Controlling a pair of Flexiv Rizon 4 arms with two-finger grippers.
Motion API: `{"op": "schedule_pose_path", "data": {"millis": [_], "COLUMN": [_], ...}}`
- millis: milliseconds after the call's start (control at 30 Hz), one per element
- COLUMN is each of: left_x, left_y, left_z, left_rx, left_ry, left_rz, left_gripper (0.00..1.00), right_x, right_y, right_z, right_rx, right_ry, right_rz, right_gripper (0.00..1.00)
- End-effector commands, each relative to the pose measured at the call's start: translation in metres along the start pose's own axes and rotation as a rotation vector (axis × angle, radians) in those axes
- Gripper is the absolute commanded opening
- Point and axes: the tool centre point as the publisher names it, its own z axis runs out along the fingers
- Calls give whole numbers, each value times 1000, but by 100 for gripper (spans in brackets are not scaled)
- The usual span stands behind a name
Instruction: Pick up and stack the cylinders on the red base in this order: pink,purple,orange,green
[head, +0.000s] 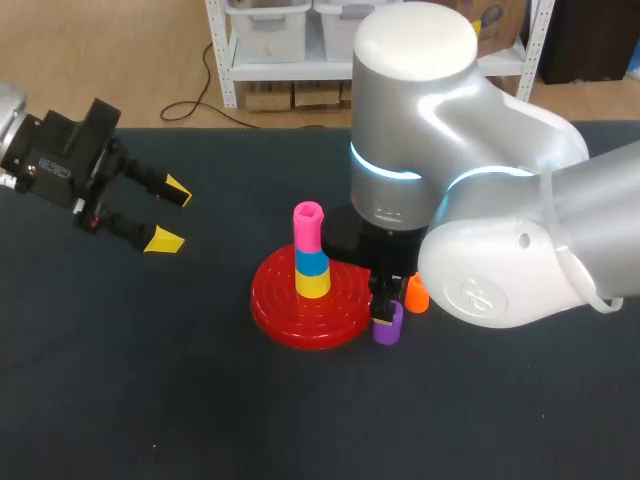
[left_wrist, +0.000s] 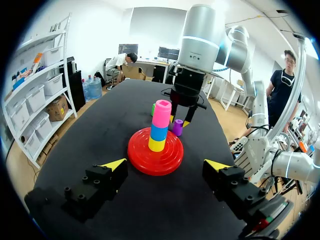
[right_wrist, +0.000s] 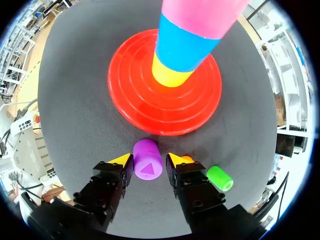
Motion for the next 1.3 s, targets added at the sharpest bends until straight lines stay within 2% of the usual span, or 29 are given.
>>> {"op": "schedule_pose_path", "data": {"millis": [33,833,900,933,967,1000,1033,1133,1300], "left_x": [1,1,1,1,1,1,1,1,1], "left_y": [1,1,1,1,1,1,1,1,1], "left_z": [0,0,0,0,0,0,0,0,0], "left_rx": [2,2,2,2,2,2,2,2,2], "left_ry": [-2,-2,-2,-2,-2,-2,-2,-2,-2], "left_rz": [2,2,2,2,2,2,2,2,2], "left_gripper": [100,100,100,100,100,100,100,100,100], "right_x": [2,4,4,3,3,2,2,0,-6], "right_y": [2,9,9,9,9,7,6,3,-3], "right_z": [-1,1,2,2,2,0,-1,-16,-62], "right_rx": [-6,-9,-10,-10,-10,-8,-8,-4,7], "right_ry": [-10,-9,-6,-5,-5,-3,-2,-5,-1], "right_rz": [-6,-17,-19,-18,-17,-14,-14,-1,11], "right_gripper": [42,38,31,19,16,3,0,0,0]}}
